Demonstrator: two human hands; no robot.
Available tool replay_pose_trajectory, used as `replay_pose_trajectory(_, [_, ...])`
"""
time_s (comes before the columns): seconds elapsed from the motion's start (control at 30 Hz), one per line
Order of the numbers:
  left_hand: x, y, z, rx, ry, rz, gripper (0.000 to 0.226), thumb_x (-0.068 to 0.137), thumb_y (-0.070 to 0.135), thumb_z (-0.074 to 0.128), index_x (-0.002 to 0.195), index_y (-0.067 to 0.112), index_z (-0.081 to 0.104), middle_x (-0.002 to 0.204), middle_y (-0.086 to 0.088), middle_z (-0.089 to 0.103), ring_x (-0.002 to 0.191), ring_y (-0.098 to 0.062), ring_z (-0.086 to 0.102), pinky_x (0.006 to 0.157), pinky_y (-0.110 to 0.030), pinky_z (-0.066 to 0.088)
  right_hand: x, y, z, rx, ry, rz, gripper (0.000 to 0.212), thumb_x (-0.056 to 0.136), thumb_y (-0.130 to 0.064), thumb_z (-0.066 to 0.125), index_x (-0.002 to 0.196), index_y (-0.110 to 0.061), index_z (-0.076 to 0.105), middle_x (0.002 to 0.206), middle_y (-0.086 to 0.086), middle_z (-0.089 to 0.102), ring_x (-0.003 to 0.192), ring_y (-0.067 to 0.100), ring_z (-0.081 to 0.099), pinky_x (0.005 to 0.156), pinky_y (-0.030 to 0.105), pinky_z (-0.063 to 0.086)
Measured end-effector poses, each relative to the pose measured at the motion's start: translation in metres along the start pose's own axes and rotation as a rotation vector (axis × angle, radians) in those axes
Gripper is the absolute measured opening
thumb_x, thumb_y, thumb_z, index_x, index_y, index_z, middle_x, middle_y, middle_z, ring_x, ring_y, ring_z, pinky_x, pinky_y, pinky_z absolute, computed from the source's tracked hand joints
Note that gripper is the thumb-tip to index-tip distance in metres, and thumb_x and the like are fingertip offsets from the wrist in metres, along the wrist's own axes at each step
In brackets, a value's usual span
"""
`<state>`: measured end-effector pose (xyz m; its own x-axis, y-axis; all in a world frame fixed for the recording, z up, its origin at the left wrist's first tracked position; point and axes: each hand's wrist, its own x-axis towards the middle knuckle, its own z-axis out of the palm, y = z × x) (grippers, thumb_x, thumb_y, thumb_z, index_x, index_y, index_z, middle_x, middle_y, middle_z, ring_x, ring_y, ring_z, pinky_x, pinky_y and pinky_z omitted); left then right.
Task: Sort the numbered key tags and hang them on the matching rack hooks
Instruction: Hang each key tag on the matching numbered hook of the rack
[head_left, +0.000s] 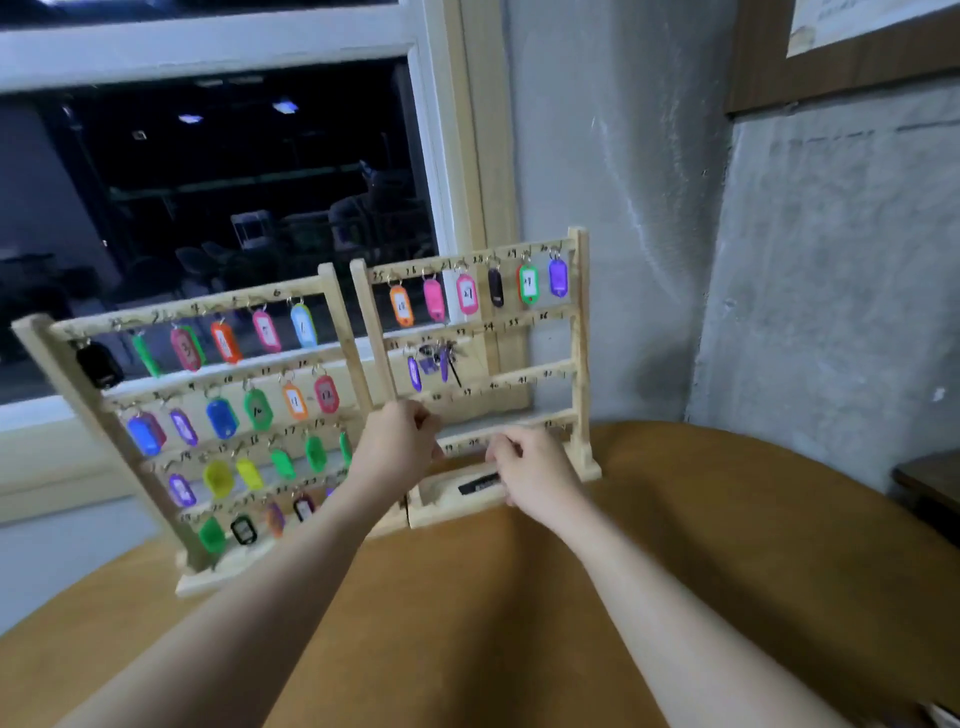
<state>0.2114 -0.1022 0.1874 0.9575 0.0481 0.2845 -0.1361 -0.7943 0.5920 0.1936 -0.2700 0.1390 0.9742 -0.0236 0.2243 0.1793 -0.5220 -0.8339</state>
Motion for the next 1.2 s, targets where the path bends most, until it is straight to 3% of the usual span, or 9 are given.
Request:
replay_pose_trajectory(0.13, [-0.057,-0.025,0.006,0.042,-0.128,0.031,0.039,0.098,0.018,0.056,0.06,0.018,0.063,0.058,0.006,0.069,0.037,0.001,0.05,0.047,-0.023,0.036,-0.051,0.007,-0.008,0.024,0.005,0.041,0.032,0.098,-0.026,0.048,0.075,-0.015,0.068,0.055,-0.001,0.058,0.053,0.021,0.058,0.063,0.043,0.055])
replay_pose_trajectory(0.27, [-0.125,-0.044,0.025,0.036,-0.29,0.041,0.029,0.096,0.016,0.06,0.07,0.011,0.07,0.064,0.005,0.071,0.043,0.003,0.053,0.047,-0.014,0.035,-0.108,0.022,-0.013,-0.062,0.016,0.043,0.034,0.099,-0.023,0.05,0.069,-0.022,0.066,0.053,-0.013,0.059,0.057,0.018,0.058,0.059,0.034,0.046])
replay_pose_trajectory(0.4, [-0.185,-0.054,0.046,0.052,-0.469,0.127,0.013,0.092,0.019,0.067,0.08,0.015,0.07,0.067,0.011,0.065,0.055,0.004,0.055,0.057,-0.015,0.039,-0.168,0.042,-0.019,-0.322,-0.003,0.065,0.032,0.096,-0.03,0.048,0.073,-0.013,0.062,0.064,0.0,0.061,0.073,0.027,0.057,0.063,0.037,0.045])
replay_pose_trajectory(0.47, [-0.208,-0.057,0.052,0.027,-0.576,0.163,0.015,0.092,0.024,0.07,0.078,0.025,0.065,0.067,0.011,0.065,0.059,0.005,0.056,0.058,-0.012,0.038,-0.198,0.044,-0.024,-0.447,-0.028,0.117,0.032,0.095,-0.028,0.05,0.068,-0.011,0.055,0.059,0.002,0.055,0.068,0.029,0.052,0.056,0.035,0.035])
replay_pose_trajectory(0.53, [-0.224,-0.061,0.058,-0.015,-0.655,0.156,0.013,0.093,0.029,0.069,0.081,0.028,0.065,0.072,0.01,0.071,0.066,0.003,0.061,0.063,-0.016,0.045,-0.223,0.04,-0.028,-0.499,-0.074,0.166,0.033,0.094,-0.028,0.05,0.066,-0.01,0.052,0.058,0.004,0.052,0.062,0.028,0.05,0.053,0.037,0.035])
replay_pose_trajectory(0.63, [-0.242,-0.061,0.062,-0.056,-0.671,0.112,0.009,0.09,0.034,0.072,0.091,0.025,0.073,0.079,0.01,0.072,0.073,-0.002,0.064,0.069,-0.021,0.048,-0.249,0.034,-0.026,-0.607,-0.175,0.199,0.035,0.096,-0.032,0.049,0.068,-0.013,0.056,0.059,0.001,0.055,0.058,0.021,0.052,0.053,0.034,0.042])
replay_pose_trajectory(0.87, [-0.254,-0.058,0.062,-0.109,-0.7,0.017,0.032,0.071,0.052,0.085,0.09,0.028,0.073,0.075,0.014,0.064,0.069,0.001,0.058,0.064,-0.018,0.043,-0.259,0.041,-0.012,-0.675,-0.265,0.245,0.026,0.096,-0.04,0.059,0.075,-0.026,0.066,0.063,-0.011,0.065,0.06,0.008,0.06,0.055,0.028,0.05])
replay_pose_trajectory(1.07, [-0.25,-0.058,0.063,-0.047,-0.72,0.038,0.018,0.078,0.038,0.083,0.09,0.03,0.072,0.076,0.013,0.062,0.071,-0.004,0.056,0.063,-0.022,0.042,-0.261,0.049,-0.01,-0.648,-0.251,0.263,0.023,0.094,-0.045,0.065,0.08,-0.027,0.068,0.058,-0.01,0.064,0.059,0.007,0.061,0.057,0.026,0.053])
replay_pose_trajectory(1.2, [-0.25,-0.058,0.066,-0.019,-0.701,0.039,0.012,0.081,0.036,0.079,0.086,0.032,0.069,0.076,0.013,0.061,0.071,-0.005,0.056,0.064,-0.024,0.042,-0.263,0.05,-0.013,-0.683,-0.246,0.299,0.026,0.091,-0.057,0.066,0.091,-0.03,0.065,0.07,-0.01,0.067,0.065,0.004,0.06,0.053,0.023,0.043])
